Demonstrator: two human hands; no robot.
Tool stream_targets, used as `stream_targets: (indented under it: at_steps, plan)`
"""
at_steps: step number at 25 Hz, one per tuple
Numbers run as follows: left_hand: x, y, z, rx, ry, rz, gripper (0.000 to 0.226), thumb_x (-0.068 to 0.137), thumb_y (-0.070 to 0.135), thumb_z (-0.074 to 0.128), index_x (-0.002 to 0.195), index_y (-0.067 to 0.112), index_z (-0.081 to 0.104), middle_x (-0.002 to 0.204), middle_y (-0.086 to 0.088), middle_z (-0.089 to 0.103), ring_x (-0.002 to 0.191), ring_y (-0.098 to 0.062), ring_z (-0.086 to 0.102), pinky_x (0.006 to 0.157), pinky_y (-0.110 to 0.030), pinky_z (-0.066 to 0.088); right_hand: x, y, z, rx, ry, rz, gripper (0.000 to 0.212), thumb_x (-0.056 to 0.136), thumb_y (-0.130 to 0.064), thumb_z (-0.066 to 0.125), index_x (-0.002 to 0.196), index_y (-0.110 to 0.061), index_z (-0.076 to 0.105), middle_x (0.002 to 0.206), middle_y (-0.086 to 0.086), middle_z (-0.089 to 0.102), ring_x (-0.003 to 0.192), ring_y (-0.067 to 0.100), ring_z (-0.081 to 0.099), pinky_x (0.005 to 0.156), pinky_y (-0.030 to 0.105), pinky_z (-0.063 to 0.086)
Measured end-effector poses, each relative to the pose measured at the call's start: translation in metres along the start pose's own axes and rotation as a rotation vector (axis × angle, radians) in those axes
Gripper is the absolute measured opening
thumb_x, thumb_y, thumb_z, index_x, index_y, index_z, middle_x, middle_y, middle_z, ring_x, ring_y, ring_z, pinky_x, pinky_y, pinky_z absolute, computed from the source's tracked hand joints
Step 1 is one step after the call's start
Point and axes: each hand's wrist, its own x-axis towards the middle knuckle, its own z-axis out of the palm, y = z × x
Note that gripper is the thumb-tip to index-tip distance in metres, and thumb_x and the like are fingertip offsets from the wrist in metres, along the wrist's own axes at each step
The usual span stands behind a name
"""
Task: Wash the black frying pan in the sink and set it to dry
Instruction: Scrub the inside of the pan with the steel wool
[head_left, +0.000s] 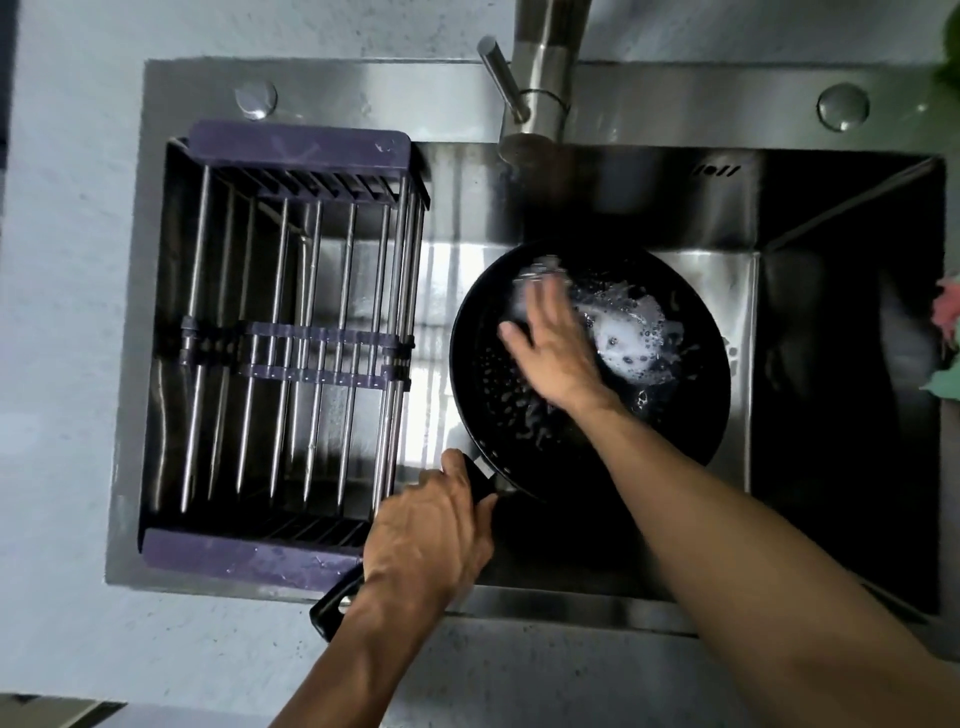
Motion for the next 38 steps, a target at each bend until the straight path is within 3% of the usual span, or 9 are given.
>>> stream_targets:
  at_steps: [2, 6, 10, 14, 18, 24, 29, 34, 38]
  plan:
    - [0.001, -0.001, 0.0, -0.001, -0.002, 0.0, 0.061, 0.098, 0.056, 0.019, 0.139, 0.012, 0.032, 0.111, -0.004, 0.063, 0.093, -0.022, 0.066, 0.071, -0.033, 0.047, 0.001, 0.011, -0.006, 0.001, 0.09, 0.262, 0.076, 0.104, -0.056, 0.024, 0.161, -0.014, -0.003, 0.165, 0.008, -0.025, 0.152, 0.022, -0.021, 0.126, 0.043, -0.007]
    - [0.001, 0.001, 0.0, 0.023, -0.01, -0.012, 0.061, 0.098, 0.056, 0.019, 0.138, 0.012, 0.032, 0.111, -0.004, 0.064, 0.093, -0.022, 0.067, 0.069, -0.033, 0.047, -0.023, 0.01, 0.005, -0.142, -0.159, -0.192, 0.077, 0.103, -0.056, 0.033, 0.161, -0.021, -0.002, 0.165, 0.0, -0.025, 0.152, 0.018, -0.019, 0.123, 0.042, -0.007]
    - [0.002, -0.001, 0.001, 0.019, -0.01, 0.009, 0.061, 0.098, 0.056, 0.019, 0.137, 0.012, 0.033, 0.107, -0.004, 0.065, 0.089, -0.021, 0.067, 0.067, -0.033, 0.047, -0.024, 0.035, -0.007, -0.186, -0.014, 0.232, 0.078, 0.102, -0.06, 0.026, 0.161, -0.018, -0.002, 0.165, 0.004, -0.026, 0.153, 0.02, -0.02, 0.126, 0.043, -0.005]
    - [0.001, 0.0, -0.002, 0.098, -0.012, 0.012, 0.062, 0.099, 0.054, 0.017, 0.139, 0.009, 0.032, 0.109, -0.007, 0.063, 0.09, -0.022, 0.065, 0.065, -0.032, 0.043, -0.042, 0.024, 0.005, -0.286, -0.198, -0.264, 0.072, 0.105, -0.052, 0.028, 0.161, -0.016, -0.002, 0.165, 0.003, -0.022, 0.153, 0.015, -0.016, 0.126, 0.039, -0.004]
    - [0.001, 0.0, -0.003, 0.112, -0.023, 0.024, 0.062, 0.1, 0.053, 0.018, 0.141, 0.008, 0.03, 0.108, -0.007, 0.061, 0.088, -0.022, 0.065, 0.063, -0.031, 0.039, -0.03, 0.029, -0.01, -0.281, -0.004, 0.277, 0.071, 0.106, -0.052, 0.019, 0.161, -0.013, -0.003, 0.165, 0.008, -0.024, 0.152, 0.021, -0.02, 0.124, 0.039, -0.01]
    - [0.002, 0.0, -0.003, 0.076, -0.027, 0.025, 0.061, 0.099, 0.053, 0.019, 0.139, 0.008, 0.032, 0.11, -0.009, 0.062, 0.091, -0.024, 0.065, 0.07, -0.034, 0.047, -0.094, 0.039, -0.011, -0.035, -0.499, -0.354, 0.054, 0.108, -0.03, 0.04, 0.158, -0.015, 0.025, 0.161, -0.012, 0.0, 0.148, 0.0, 0.0, 0.119, 0.01, -0.001]
    - [0.001, -0.002, -0.001, 0.078, 0.005, 0.033, 0.059, 0.099, 0.053, 0.019, 0.136, 0.009, 0.032, 0.107, -0.008, 0.063, 0.087, -0.022, 0.066, 0.066, -0.033, 0.047, -0.054, 0.06, -0.017, -0.262, -0.156, 0.156, 0.071, 0.105, -0.053, 0.027, 0.161, -0.016, 0.002, 0.168, 0.009, -0.015, 0.155, 0.026, -0.011, 0.126, 0.039, -0.003]
    - [0.001, -0.002, 0.001, 0.07, 0.012, 0.028, 0.06, 0.099, 0.053, 0.02, 0.137, 0.009, 0.034, 0.107, -0.007, 0.064, 0.087, -0.022, 0.066, 0.066, -0.033, 0.046, -0.043, 0.031, -0.014, -0.014, -0.006, 0.123, 0.058, 0.104, -0.042, 0.043, 0.154, -0.018, 0.024, 0.155, 0.016, 0.04, 0.128, 0.033, 0.052, 0.1, 0.034, 0.045]
    - [0.004, -0.001, 0.002, 0.083, -0.003, 0.027, 0.06, 0.099, 0.052, 0.02, 0.139, 0.008, 0.031, 0.11, -0.007, 0.061, 0.09, -0.022, 0.065, 0.065, -0.032, 0.039, -0.042, 0.024, 0.002, -0.264, -0.168, -0.061, 0.065, 0.106, -0.049, 0.029, 0.161, -0.024, 0.004, 0.168, -0.001, -0.013, 0.155, 0.018, -0.008, 0.126, 0.042, 0.001]
